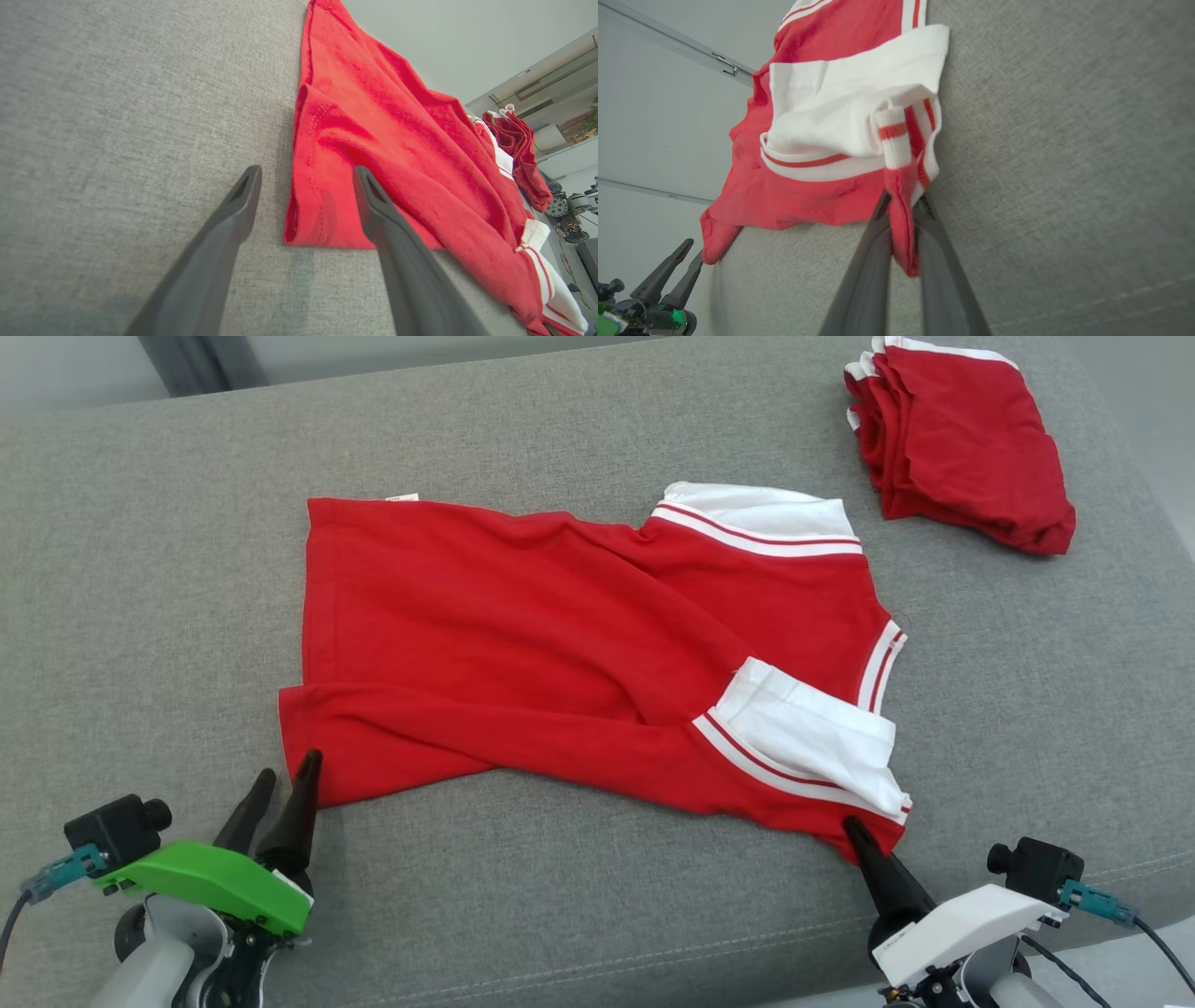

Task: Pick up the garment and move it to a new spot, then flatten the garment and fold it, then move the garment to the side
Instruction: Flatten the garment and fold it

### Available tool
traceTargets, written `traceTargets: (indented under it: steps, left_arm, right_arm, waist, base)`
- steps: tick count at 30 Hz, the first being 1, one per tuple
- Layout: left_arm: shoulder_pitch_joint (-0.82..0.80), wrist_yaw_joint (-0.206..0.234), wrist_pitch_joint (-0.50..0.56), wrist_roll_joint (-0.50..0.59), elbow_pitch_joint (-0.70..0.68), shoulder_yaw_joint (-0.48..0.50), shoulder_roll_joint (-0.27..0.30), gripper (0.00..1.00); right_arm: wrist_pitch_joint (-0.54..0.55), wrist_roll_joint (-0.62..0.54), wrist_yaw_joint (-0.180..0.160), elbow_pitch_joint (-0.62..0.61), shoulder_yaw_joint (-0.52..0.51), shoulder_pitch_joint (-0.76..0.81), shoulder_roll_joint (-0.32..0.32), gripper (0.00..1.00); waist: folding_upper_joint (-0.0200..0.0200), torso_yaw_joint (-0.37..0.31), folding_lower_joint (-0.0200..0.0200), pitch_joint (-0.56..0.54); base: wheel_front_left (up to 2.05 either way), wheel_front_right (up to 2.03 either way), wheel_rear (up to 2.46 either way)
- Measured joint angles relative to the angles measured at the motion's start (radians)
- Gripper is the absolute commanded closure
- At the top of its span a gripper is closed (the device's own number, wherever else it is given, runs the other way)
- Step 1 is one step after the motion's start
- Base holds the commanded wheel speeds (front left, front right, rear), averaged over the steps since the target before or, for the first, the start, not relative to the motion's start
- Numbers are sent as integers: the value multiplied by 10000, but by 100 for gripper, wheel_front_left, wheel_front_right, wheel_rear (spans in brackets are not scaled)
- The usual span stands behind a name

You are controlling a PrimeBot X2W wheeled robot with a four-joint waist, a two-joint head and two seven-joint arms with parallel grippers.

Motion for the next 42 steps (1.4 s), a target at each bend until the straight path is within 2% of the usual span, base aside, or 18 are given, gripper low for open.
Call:
traceTargets:
  steps: [18, 20, 21, 22, 23, 24, 29, 37, 42]
  left_arm:
    - [194, -4, 1139, -1363, 31, -4, -453, 0]
    - [194, -4, 1160, -1379, 10, 23, -456, 28]
    - [194, -4, 1164, -1381, 12, 29, -456, 50]
    - [194, -4, 1168, -1384, 10, 35, -456, 65]
    - [194, -4, 1206, -1398, 6, 42, -456, 89]
    - [194, -4, 1262, -1404, 0, 33, -462, 100]
    - [194, -4, 1231, -1354, -125, 65, -324, 100]
    - [194, -4, 1164, -748, -901, -84, 782, 100]
    - [368, -4, 1386, -796, -1269, -313, 790, 100]
  right_arm:
    - [-90, 276, 0, -157, 518, -260, -372, 100]
    - [-92, 297, 0, -155, 522, -272, -428, 100]
    - [-94, 322, 0, -155, 525, -284, -454, 100]
    - [-104, 343, 0, -155, 531, -302, -474, 100]
    - [-105, 351, 0, -155, 541, -327, -487, 100]
    - [-107, 351, 0, -155, 562, -360, -499, 100]
    - [-182, 451, 0, -288, 495, -480, -621, 100]
    - [-192, 608, 0, -803, 86, -1050, -1179, 100]
    - [-192, 644, 0, -660, 226, -818, -1609, 100]
  waist:
    - [0, -297, 0, -22]
    - [0, -306, 0, -18]
    - [0, -307, 0, -17]
    - [0, -305, 0, -17]
    - [0, -302, 0, -17]
    - [0, -297, 0, -18]
    - [0, -258, 0, -40]
    - [0, -193, 0, -131]
    - [0, -1, 0, -214]
  base:
    - [0, 0, 0]
    - [0, 0, 0]
    - [0, 0, 0]
    - [0, 0, 0]
    - [0, 0, 0]
    - [0, 0, 0]
    - [0, 0, 0]
    - [0, 0, 0]
    - [0, 0, 0]
